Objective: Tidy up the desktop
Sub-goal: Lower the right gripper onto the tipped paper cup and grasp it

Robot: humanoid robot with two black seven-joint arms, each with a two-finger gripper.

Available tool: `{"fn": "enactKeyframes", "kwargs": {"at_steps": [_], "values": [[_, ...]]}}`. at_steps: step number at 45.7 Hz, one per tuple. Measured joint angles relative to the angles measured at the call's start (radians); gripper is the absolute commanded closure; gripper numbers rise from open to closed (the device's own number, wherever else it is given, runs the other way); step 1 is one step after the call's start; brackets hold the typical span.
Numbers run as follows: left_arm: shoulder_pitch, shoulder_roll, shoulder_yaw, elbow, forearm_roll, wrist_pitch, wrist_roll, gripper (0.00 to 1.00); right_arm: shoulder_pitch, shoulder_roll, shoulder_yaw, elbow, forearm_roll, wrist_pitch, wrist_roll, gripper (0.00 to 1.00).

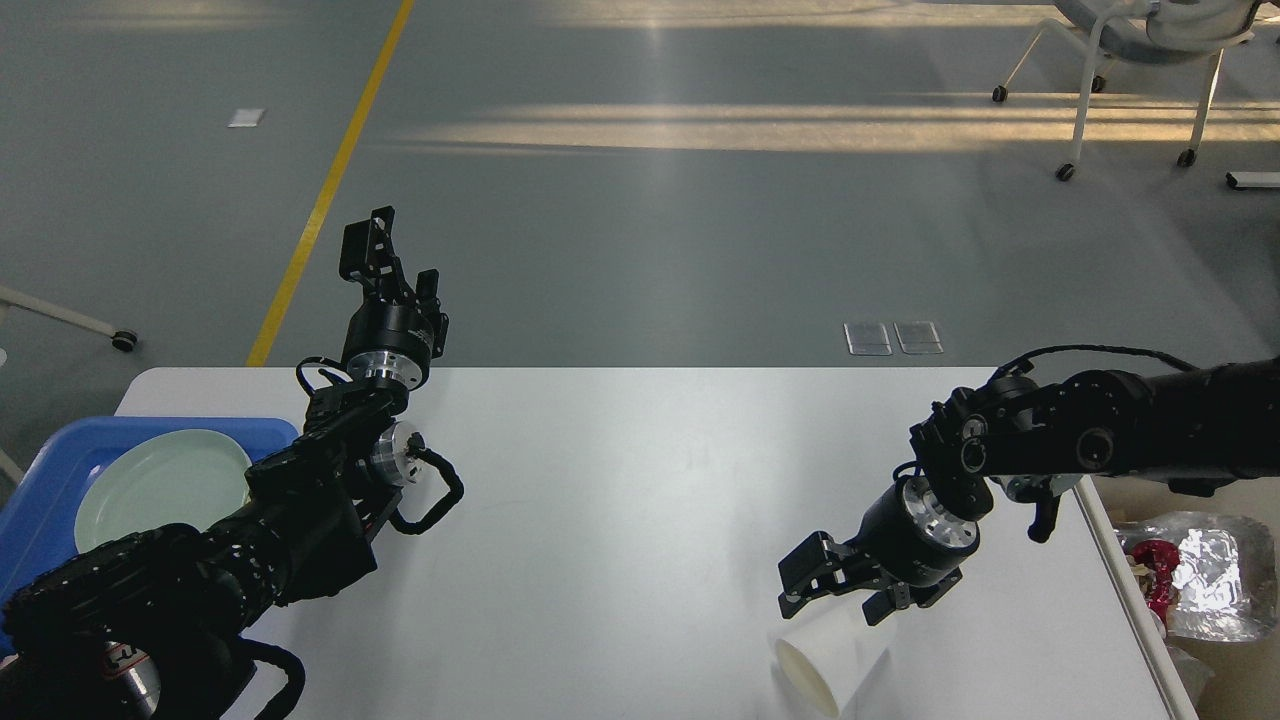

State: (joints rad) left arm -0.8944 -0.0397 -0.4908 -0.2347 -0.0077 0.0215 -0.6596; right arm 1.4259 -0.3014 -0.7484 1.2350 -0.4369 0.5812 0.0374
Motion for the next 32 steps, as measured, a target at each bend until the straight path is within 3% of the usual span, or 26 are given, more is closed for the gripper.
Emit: {"fn": "enactKeyframes", "kwargs": {"at_steps": [18,32], "values": [[0.0,0.0,0.0,0.0,0.0,0.0,0.0,0.02,-0.087,0.01,-0.01,-0.029,-0.018,-0.029,-0.002,0.02],[0.0,0.0,0.0,0.0,0.0,0.0,0.0,0.02,-0.133,0.013,-0.014,-0.048,-0.185,-0.102,-0.007,0.02]]}}
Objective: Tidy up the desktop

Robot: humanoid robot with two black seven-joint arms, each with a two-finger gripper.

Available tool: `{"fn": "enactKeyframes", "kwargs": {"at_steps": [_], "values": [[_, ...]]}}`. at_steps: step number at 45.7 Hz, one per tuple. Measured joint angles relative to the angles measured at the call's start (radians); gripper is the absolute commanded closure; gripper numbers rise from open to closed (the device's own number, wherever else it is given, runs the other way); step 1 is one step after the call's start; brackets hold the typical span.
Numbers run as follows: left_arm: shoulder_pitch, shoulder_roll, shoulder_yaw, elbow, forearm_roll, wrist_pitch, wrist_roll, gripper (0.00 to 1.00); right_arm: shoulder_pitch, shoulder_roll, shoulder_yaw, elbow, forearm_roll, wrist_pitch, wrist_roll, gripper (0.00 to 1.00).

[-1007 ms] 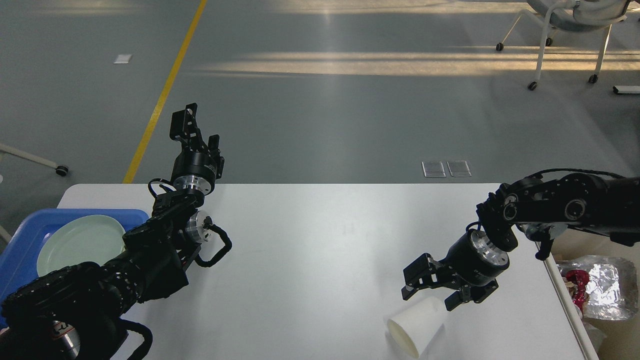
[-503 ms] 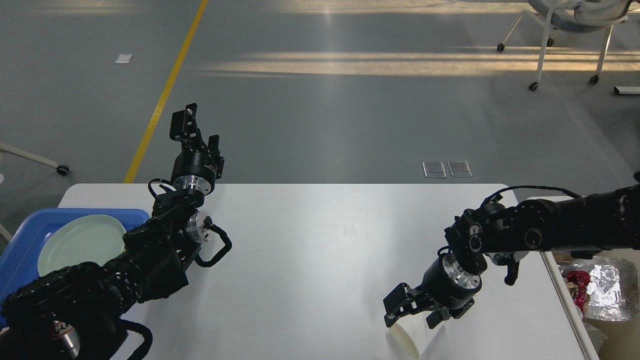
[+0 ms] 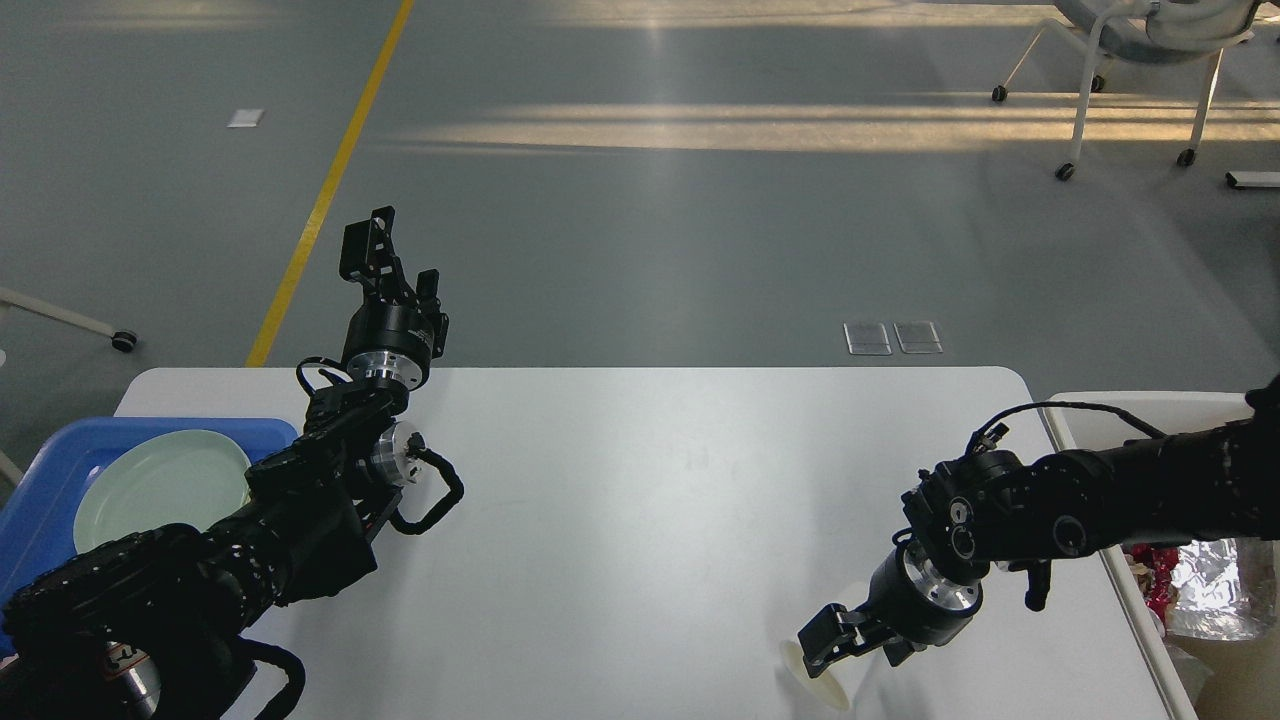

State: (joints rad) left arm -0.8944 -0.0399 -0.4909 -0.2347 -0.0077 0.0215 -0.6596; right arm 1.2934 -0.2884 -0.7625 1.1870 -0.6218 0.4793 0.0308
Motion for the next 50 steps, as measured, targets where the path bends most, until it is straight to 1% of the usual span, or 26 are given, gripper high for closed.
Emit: {"fn": "enactKeyframes", "kwargs": {"at_steps": [9,12,15,20,24,27,31,35,38,40,47,50], "values": [[0.0,0.0,0.0,0.0,0.0,0.0,0.0,0.02,-0.025,0.004,0.002,-0.013,0.001,-0.008,0.0,0.04],[0.0,0.0,0.0,0.0,0.0,0.0,0.0,0.02,-0.039,0.011,0.003,-0.035,0.003,-0.027,0.0,0.05],[0.0,0.0,0.0,0.0,0.0,0.0,0.0,0.02,-0.051,0.016,0.003,-0.064,0.003,-0.052,0.0,0.09],[0.0,0.0,0.0,0.0,0.0,0.0,0.0,0.02,-0.066,0.018,0.002,-0.115,0.003,-0.075,0.0,0.25],[0.0,0.0,0.0,0.0,0.0,0.0,0.0,0.02,-0.069,0.017,0.0,-0.145,0.003,-0.08,0.0,0.42],[0.0,0.0,0.0,0.0,0.0,0.0,0.0,0.02,-0.069,0.012,-0.003,-0.156,0.004,-0.08,0.0,0.57],[0.0,0.0,0.0,0.0,0.0,0.0,0.0,0.02,-0.069,0.007,-0.006,-0.165,0.004,-0.08,0.002,0.67],[0.0,0.0,0.0,0.0,0.0,0.0,0.0,0.02,-0.067,-0.008,-0.009,-0.169,0.004,-0.079,0.004,0.72],[0.0,0.0,0.0,0.0,0.0,0.0,0.0,0.02,-0.064,-0.021,-0.012,-0.17,0.004,-0.078,0.004,0.8],[0.0,0.0,0.0,0.0,0.0,0.0,0.0,0.02,-0.062,-0.026,-0.014,-0.171,0.004,-0.078,0.005,0.87],[0.0,0.0,0.0,0.0,0.0,0.0,0.0,0.02,-0.06,-0.031,-0.018,-0.197,0.004,-0.072,0.008,0.98],[0.0,0.0,0.0,0.0,0.0,0.0,0.0,0.02,-0.06,-0.031,-0.018,-0.203,0.004,-0.07,0.009,0.99]]}}
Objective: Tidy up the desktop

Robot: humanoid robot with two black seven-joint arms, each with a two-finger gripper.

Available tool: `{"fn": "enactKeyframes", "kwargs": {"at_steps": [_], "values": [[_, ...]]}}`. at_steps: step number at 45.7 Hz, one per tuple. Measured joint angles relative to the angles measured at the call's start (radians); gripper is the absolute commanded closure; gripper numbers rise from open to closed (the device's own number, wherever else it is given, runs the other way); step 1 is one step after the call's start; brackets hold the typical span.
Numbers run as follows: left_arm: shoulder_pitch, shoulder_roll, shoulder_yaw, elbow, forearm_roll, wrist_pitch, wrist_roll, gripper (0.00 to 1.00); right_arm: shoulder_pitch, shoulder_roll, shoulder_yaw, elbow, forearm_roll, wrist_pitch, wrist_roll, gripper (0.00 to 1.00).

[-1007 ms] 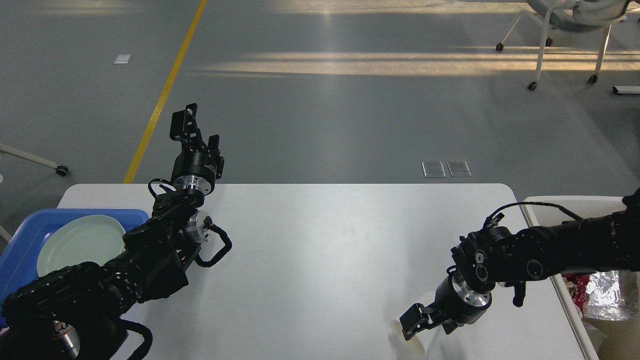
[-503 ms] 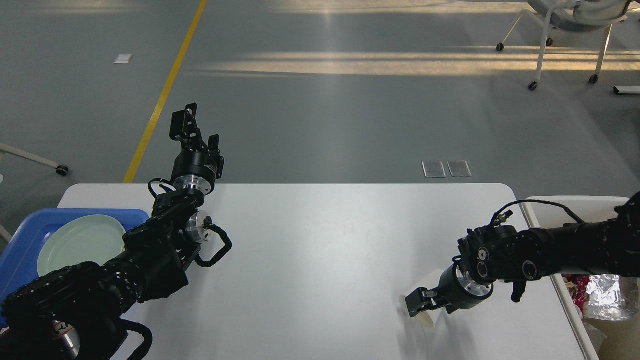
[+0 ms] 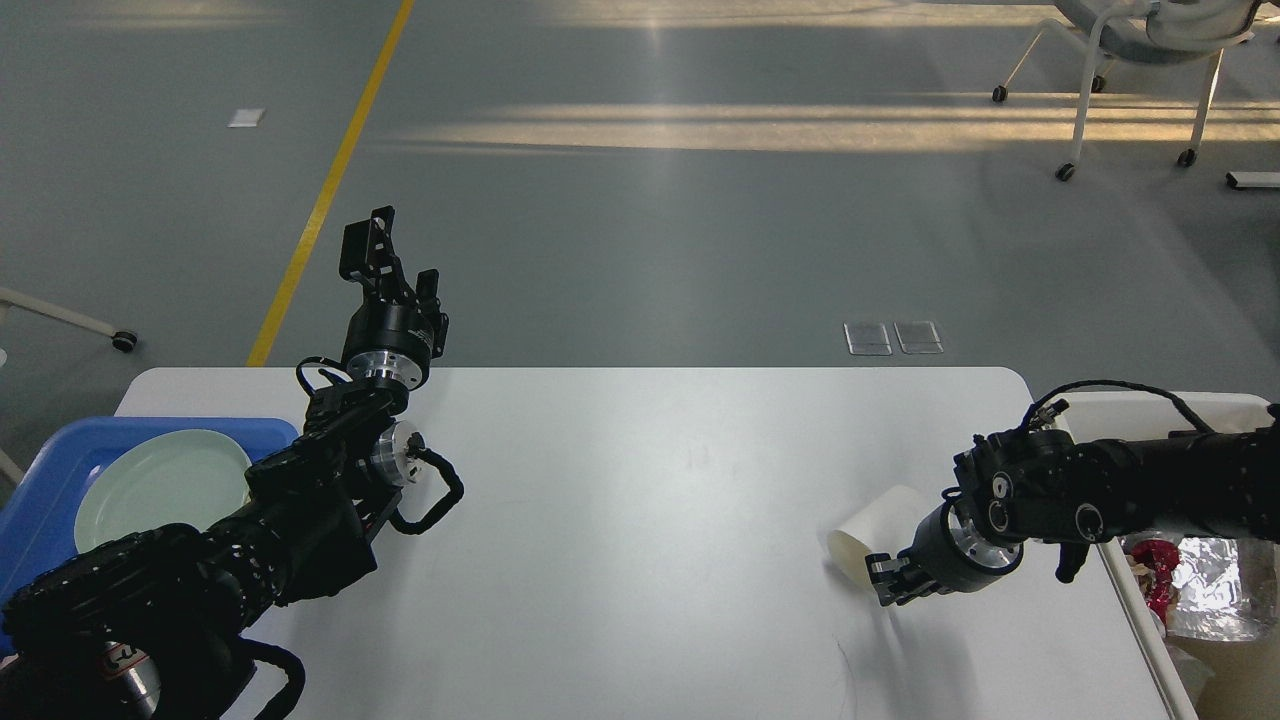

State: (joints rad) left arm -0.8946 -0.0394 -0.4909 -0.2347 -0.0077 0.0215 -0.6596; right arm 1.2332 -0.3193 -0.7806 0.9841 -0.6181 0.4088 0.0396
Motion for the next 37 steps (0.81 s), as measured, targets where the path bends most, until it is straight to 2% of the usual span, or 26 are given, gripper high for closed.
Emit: {"fn": "enactKeyframes", "kwargs": {"at_steps": [6,11,16,20,24,30,32,37], "values": [[0.0,0.0,0.0,0.0,0.0,0.0,0.0,0.02,0.0,0.0,-0.002,-0.006,0.0,0.001,0.002,0.98],[0.0,0.0,0.0,0.0,0.0,0.0,0.0,0.02,0.005,-0.002,-0.01,-0.005,0.002,0.008,0.002,0.93],[0.0,0.0,0.0,0.0,0.0,0.0,0.0,0.02,0.034,-0.03,-0.016,0.005,0.006,0.053,0.006,0.91],[0.0,-0.001,0.0,0.0,0.0,0.0,0.0,0.02,0.084,-0.06,-0.013,0.023,0.008,0.115,0.019,0.77],[0.0,-0.001,0.0,0.0,0.0,0.0,0.0,0.02,0.13,-0.075,-0.009,0.028,0.012,0.131,0.029,0.53],[0.0,0.0,0.0,0.0,0.0,0.0,0.0,0.02,0.2,-0.087,0.003,-0.009,0.056,0.129,0.031,0.26],[0.0,0.0,0.0,0.0,0.0,0.0,0.0,0.02,0.219,-0.087,0.005,-0.035,0.079,0.129,0.028,0.21],[0.0,0.0,0.0,0.0,0.0,0.0,0.0,0.02,0.245,-0.082,0.006,-0.117,0.191,0.129,0.019,0.14]]}}
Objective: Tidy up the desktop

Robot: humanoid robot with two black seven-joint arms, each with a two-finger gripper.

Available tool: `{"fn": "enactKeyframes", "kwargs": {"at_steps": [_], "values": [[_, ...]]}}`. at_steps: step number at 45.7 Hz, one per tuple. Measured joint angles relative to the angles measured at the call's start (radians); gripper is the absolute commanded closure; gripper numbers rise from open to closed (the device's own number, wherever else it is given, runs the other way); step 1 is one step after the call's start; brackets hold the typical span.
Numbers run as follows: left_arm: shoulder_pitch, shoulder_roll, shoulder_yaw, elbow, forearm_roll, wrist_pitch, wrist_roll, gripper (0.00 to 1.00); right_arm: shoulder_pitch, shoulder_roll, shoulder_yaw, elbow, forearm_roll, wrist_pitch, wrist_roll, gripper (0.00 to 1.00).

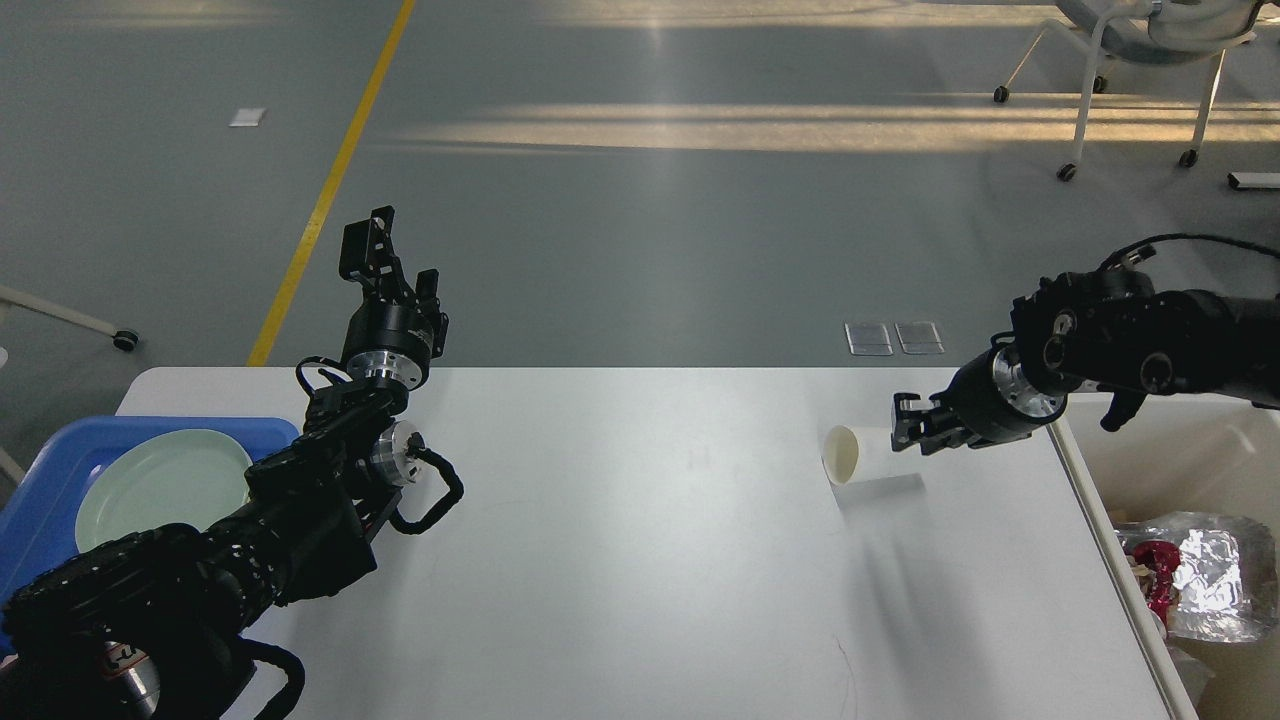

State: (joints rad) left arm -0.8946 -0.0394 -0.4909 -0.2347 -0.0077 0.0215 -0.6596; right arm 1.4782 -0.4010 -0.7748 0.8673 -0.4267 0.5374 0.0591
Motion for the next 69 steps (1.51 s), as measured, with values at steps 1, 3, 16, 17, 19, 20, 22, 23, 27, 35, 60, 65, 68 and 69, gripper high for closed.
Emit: {"fn": "enactKeyframes", "kwargs": {"at_steps": [1,3,16,17,19,20,22,23,27,35,60,65,68,69], "values": [[0.0,0.0,0.0,0.0,0.0,0.0,0.0,0.02,0.002,0.003,0.0,-0.013,0.03,0.001,-0.002,0.11],[0.0,0.0,0.0,0.0,0.0,0.0,0.0,0.02,0.006,0.009,0.0,-0.041,0.102,0.004,-0.006,0.1],[0.0,0.0,0.0,0.0,0.0,0.0,0.0,0.02,0.105,0.041,-0.016,-0.06,0.363,0.139,-0.025,0.09],[0.0,0.0,0.0,0.0,0.0,0.0,0.0,0.02,0.12,0.036,-0.016,-0.056,0.373,0.172,-0.028,0.09],[0.0,0.0,0.0,0.0,0.0,0.0,0.0,0.02,0.156,0.017,-0.016,-0.046,0.388,0.243,-0.031,0.09],[0.0,0.0,0.0,0.0,0.0,0.0,0.0,0.02,0.181,0.003,-0.015,-0.036,0.394,0.287,-0.033,0.09],[0.0,0.0,0.0,0.0,0.0,0.0,0.0,0.02,0.226,-0.025,-0.015,-0.014,0.4,0.349,-0.034,0.08],[0.0,0.0,0.0,0.0,0.0,0.0,0.0,0.02,0.25,-0.04,-0.015,-0.002,0.402,0.371,-0.034,0.08],[0.0,0.0,0.0,0.0,0.0,0.0,0.0,0.02,0.349,-0.099,-0.012,0.039,0.404,0.413,-0.034,0.08],[0.0,0.0,0.0,0.0,0.0,0.0,0.0,0.02,0.429,-0.127,-0.01,0.046,0.408,0.422,-0.034,0.04],[0.0,0.0,0.0,0.0,0.0,0.0,0.0,0.02,0.013,0.137,-0.027,-0.343,0.685,0.409,-0.094,0.02],[0.0,0.0,0.0,0.0,0.0,0.0,0.0,0.02,-0.069,0.161,-0.022,-0.358,0.686,0.303,-0.139,0.01],[0.0,0.0,0.0,0.0,0.0,0.0,0.0,0.02,-0.106,0.17,-0.014,-0.36,0.686,0.23,-0.169,0.01],[0.0,0.0,0.0,0.0,0.0,0.0,0.0,0.02,-0.115,0.173,-0.011,-0.36,0.687,0.211,-0.178,0.01]]}}
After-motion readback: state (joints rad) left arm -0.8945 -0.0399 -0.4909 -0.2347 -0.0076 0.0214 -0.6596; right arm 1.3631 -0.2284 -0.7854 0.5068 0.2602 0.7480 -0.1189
